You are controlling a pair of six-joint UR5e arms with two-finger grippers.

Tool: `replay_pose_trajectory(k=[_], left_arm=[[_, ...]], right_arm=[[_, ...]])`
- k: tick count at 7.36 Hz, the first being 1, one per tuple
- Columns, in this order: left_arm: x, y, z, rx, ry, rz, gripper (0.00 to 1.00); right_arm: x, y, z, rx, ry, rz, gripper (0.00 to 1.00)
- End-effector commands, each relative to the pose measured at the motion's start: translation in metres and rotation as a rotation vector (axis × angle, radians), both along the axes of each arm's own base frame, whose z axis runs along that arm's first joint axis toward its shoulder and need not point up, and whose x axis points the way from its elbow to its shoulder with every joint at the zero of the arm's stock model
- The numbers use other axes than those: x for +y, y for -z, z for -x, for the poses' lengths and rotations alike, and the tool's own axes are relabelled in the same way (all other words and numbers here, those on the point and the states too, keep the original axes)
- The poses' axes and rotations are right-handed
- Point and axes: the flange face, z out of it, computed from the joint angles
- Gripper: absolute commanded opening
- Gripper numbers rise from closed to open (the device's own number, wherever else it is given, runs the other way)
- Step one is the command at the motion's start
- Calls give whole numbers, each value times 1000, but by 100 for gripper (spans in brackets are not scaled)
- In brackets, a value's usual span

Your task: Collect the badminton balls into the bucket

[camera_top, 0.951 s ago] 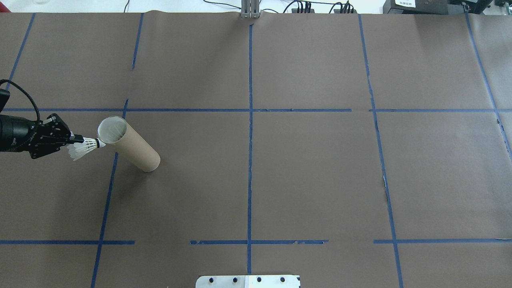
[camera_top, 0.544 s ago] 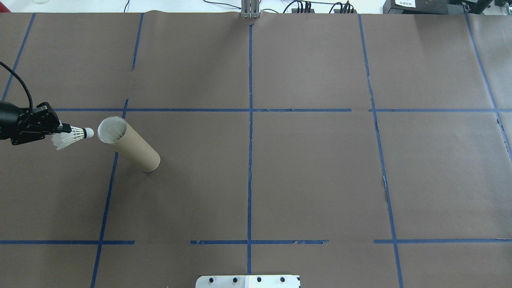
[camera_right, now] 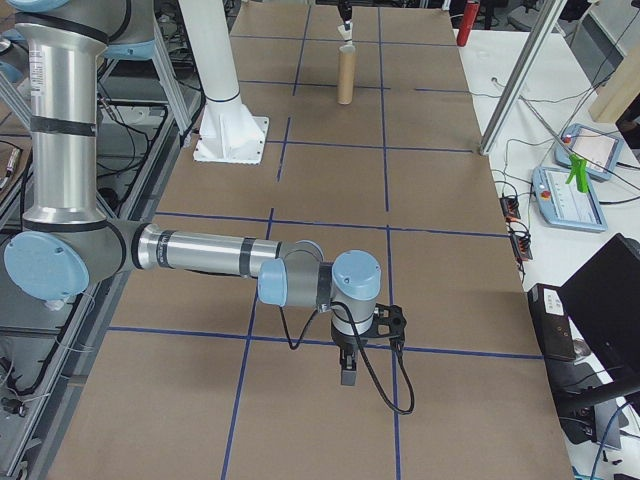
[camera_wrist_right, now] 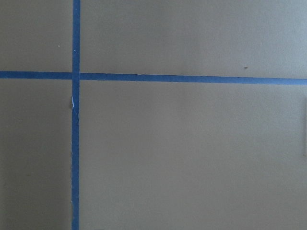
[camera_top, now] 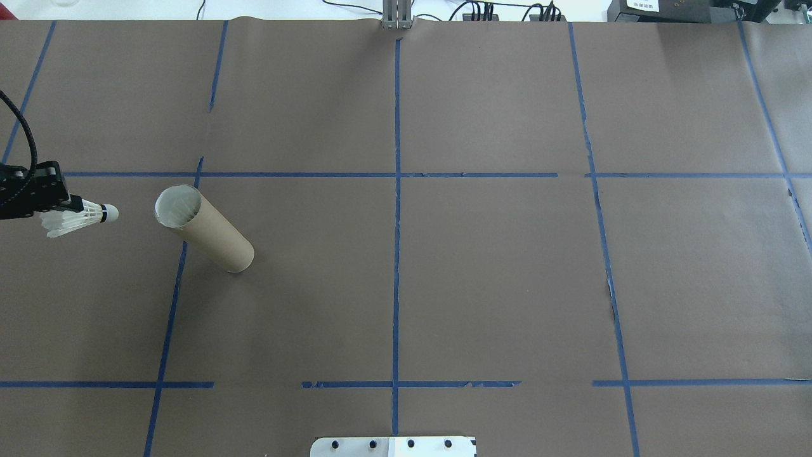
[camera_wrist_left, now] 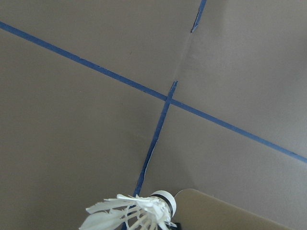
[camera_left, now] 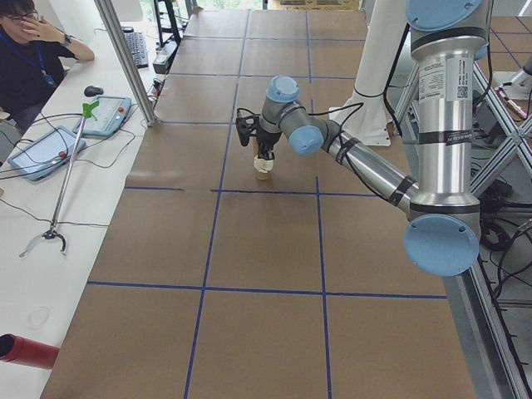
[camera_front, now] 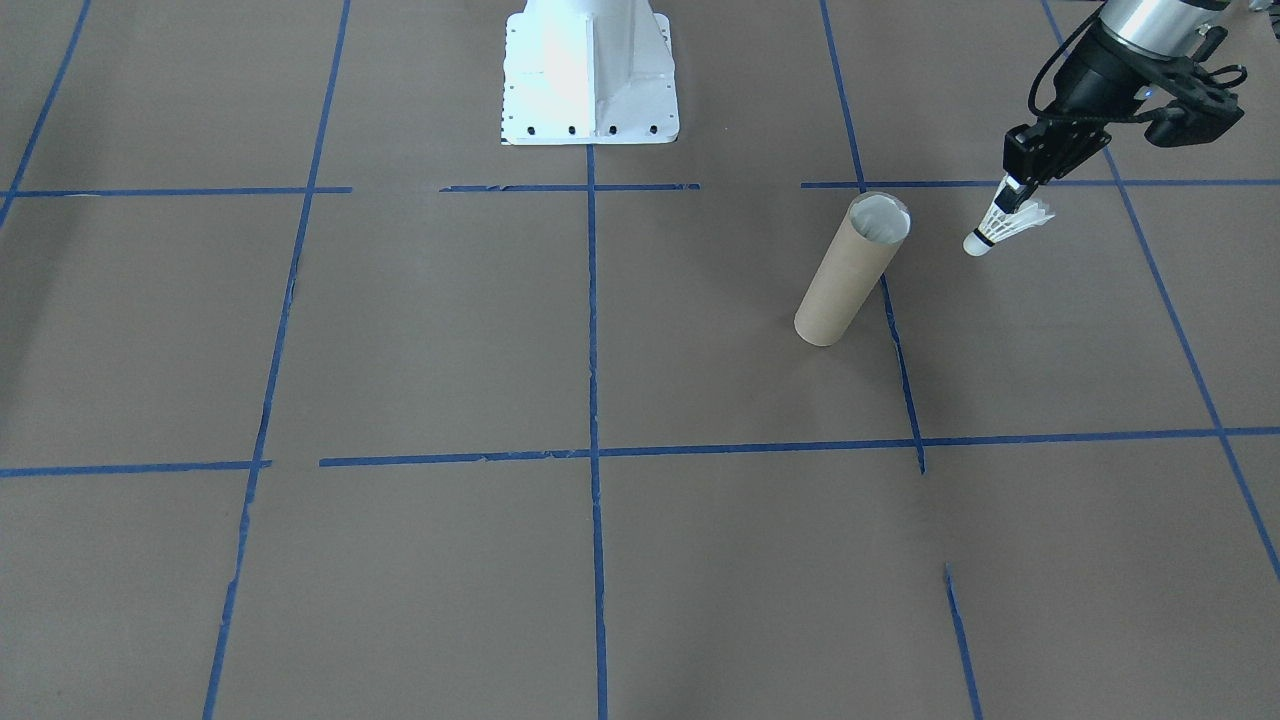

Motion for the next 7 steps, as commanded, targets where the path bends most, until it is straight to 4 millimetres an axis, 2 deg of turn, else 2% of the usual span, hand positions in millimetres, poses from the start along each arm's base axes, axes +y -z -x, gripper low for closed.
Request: replay_pose_trajectory(k=[1,2,3,5,6,7], left_arm=[[-17,74,-15,-104,-12,13,0],[-33,125,-24,-232,-33,39,0],[-42,167,-41,-366,-24,50,0],[-64,176,-68,-393,-42,78,0],[-64,177,-90,-405,-77,87,0],[-46,173,-128,-424,-153,90,0]], right_arm=[[0,0,0,0,0,0,100],[0,0,0,0,0,0,100],[0,0,0,0,0,0,100],[0,0,0,0,0,0,100],[0,0,0,0,0,0,100],[0,0,0,0,0,0,100]])
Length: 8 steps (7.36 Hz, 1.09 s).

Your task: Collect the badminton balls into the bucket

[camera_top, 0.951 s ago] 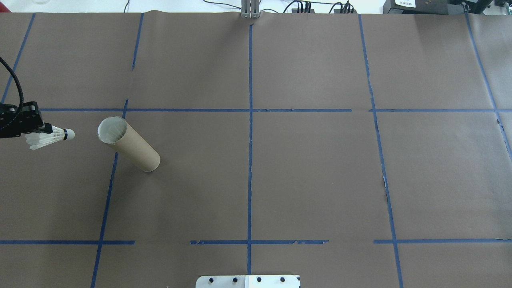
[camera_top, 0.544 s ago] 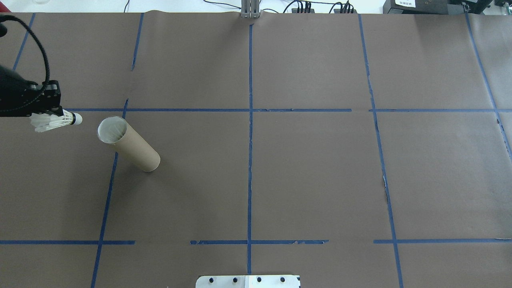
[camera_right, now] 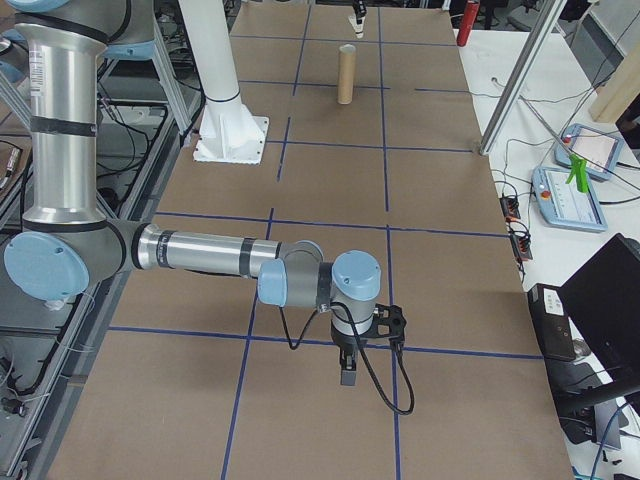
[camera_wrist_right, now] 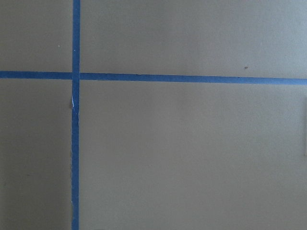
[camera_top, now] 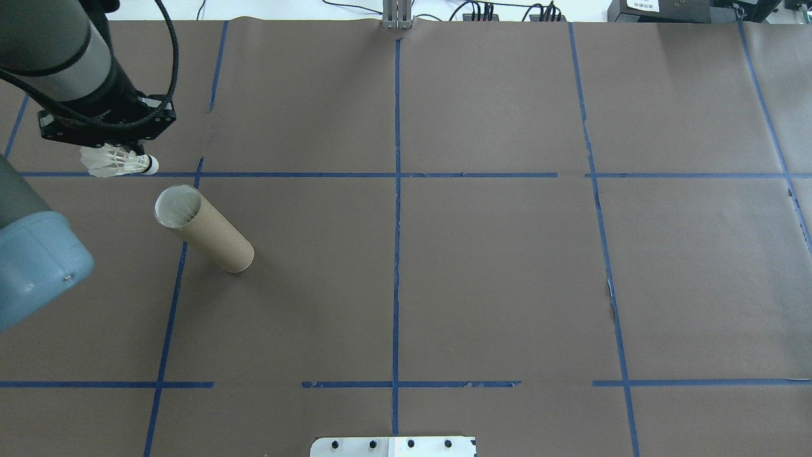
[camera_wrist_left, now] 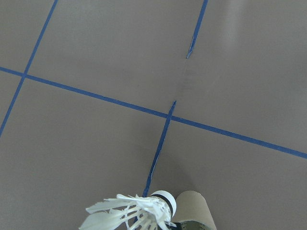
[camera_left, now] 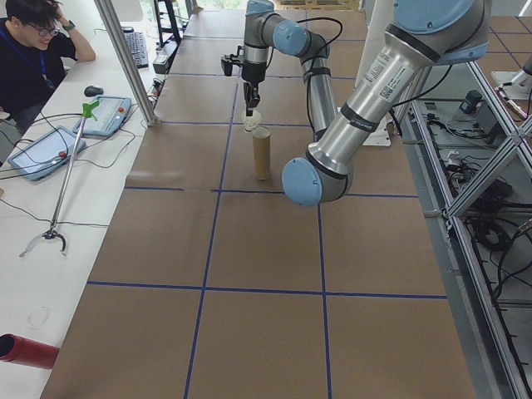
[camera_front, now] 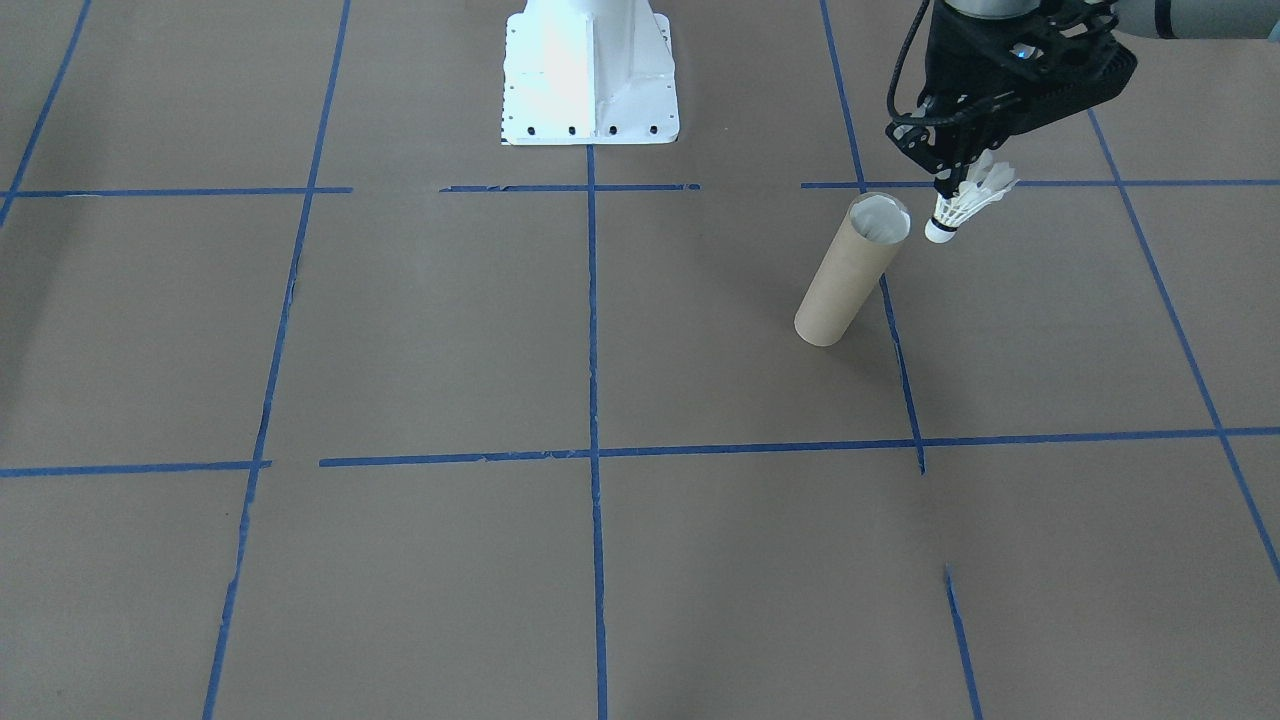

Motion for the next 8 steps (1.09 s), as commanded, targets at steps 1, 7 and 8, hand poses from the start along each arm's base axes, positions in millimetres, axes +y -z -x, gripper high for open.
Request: replay_pose_trajectory(k=[1,7,8], left_arm=[[14,-2,-39,-25,-69,27,0],[18,12,-39,-49,-78,44,0],[12,11,-46,-60,-76,56,0]], right_arm=[[0,0,0,0,0,0,100],[0,0,0,0,0,0,100],[0,0,0,0,0,0,100]])
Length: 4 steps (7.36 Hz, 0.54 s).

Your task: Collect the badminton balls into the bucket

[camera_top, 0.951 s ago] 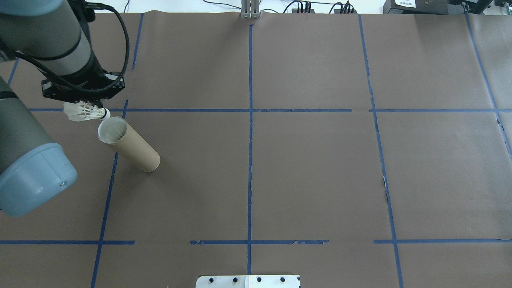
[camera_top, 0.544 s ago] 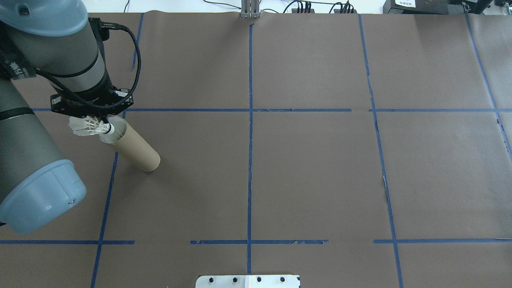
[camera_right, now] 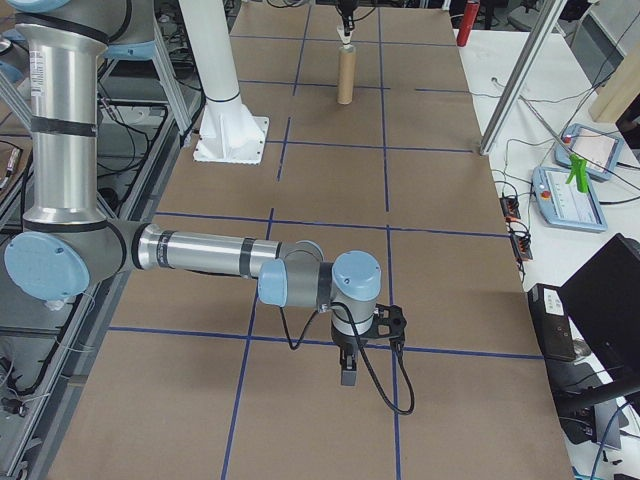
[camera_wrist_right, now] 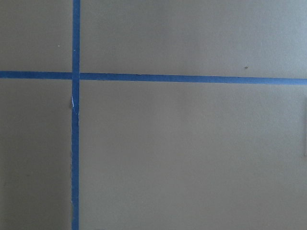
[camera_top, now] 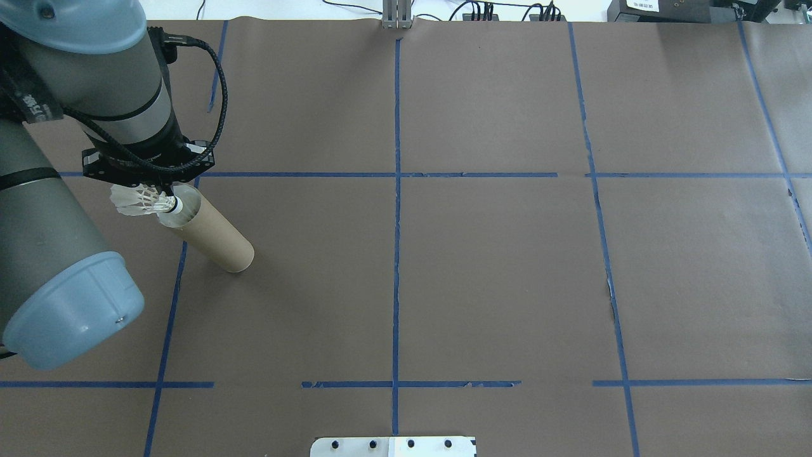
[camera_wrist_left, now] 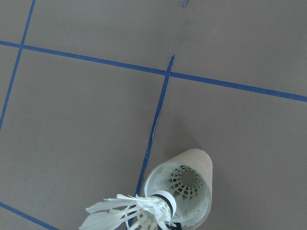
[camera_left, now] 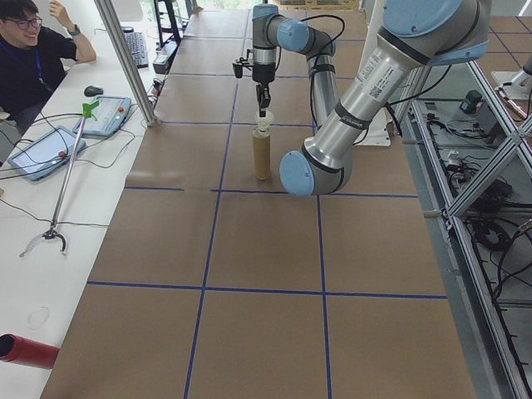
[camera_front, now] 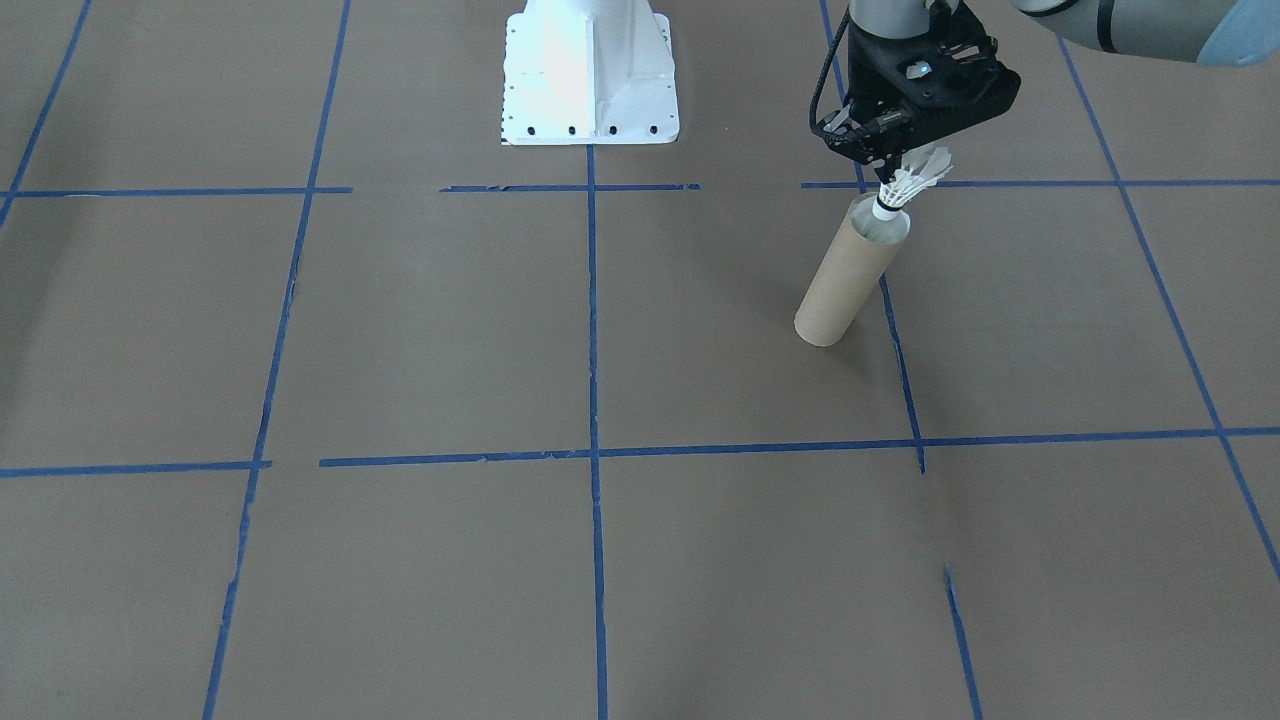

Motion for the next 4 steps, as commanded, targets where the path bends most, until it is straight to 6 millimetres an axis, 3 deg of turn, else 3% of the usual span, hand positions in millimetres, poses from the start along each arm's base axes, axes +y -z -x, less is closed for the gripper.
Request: replay_pose_trajectory(k=[1,4], left_arm=[[-7,1,-8,-10,-3,14,0],[-8,-4,-9,-16,-3,19,0]], right_arm=[[0,0,0,0,0,0,100],[0,0,0,0,0,0,100]])
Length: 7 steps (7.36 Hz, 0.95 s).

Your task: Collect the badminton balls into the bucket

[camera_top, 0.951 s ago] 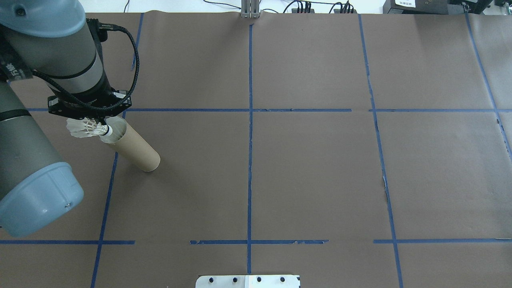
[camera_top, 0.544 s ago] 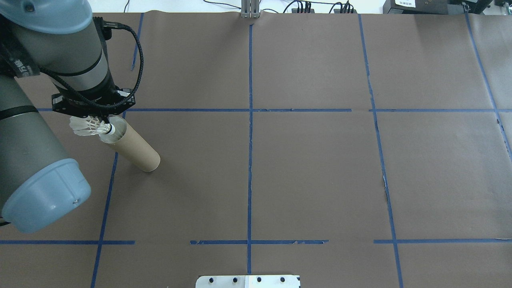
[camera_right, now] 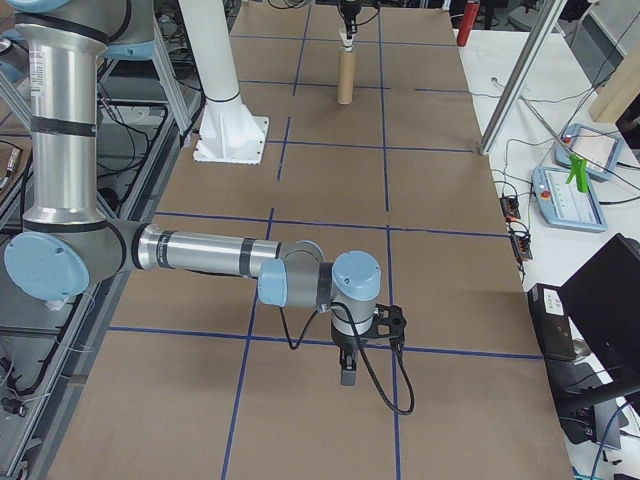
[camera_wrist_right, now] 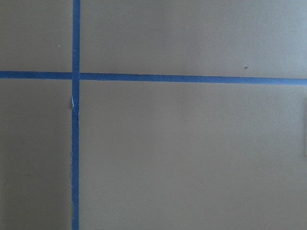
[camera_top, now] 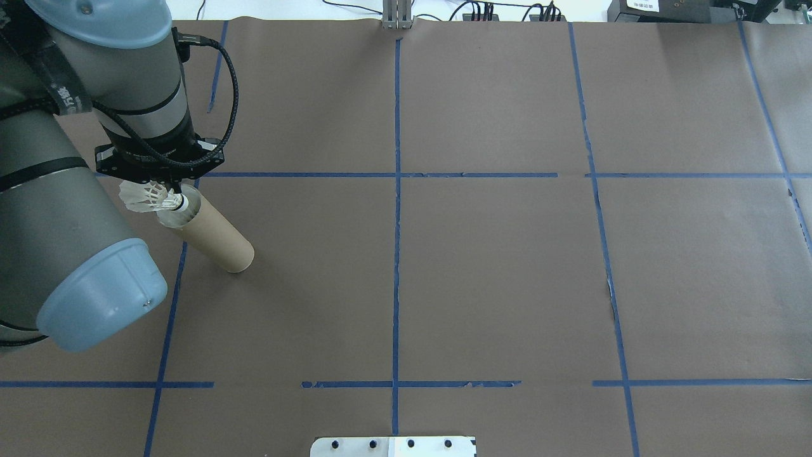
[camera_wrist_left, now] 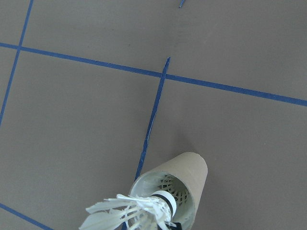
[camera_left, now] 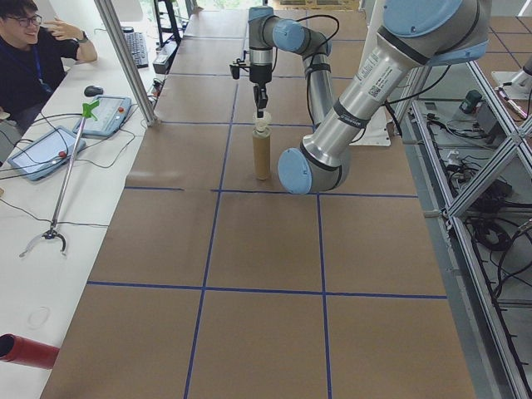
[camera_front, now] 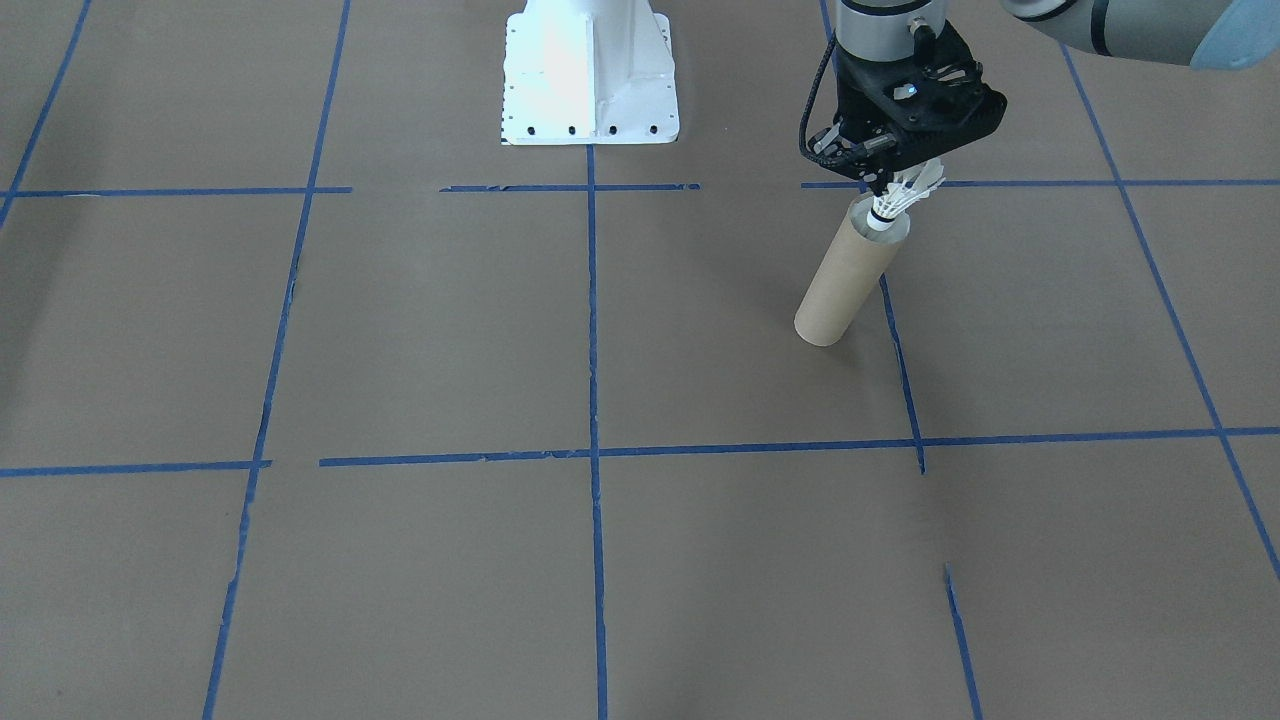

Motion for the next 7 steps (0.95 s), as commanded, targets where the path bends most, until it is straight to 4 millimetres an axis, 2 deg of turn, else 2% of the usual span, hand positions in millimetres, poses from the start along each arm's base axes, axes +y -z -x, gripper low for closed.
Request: replay_pose_trajectory(k=[1,2,4,5,7], left_arm=[[-1,-2,0,-5,-1,2,26],[-1,-2,0,-5,-1,2,47],[0,-2,0,-3,-1,-1,77],[0,-1,1,-1,-1,-3,100],[2,11,10,52,-9,-54,100]], right_arm=[[0,0,0,0,0,0,100],[0,0,0,0,0,0,100],[0,0,0,0,0,0,100],[0,0,0,0,0,0,100],[0,0,0,0,0,0,100]])
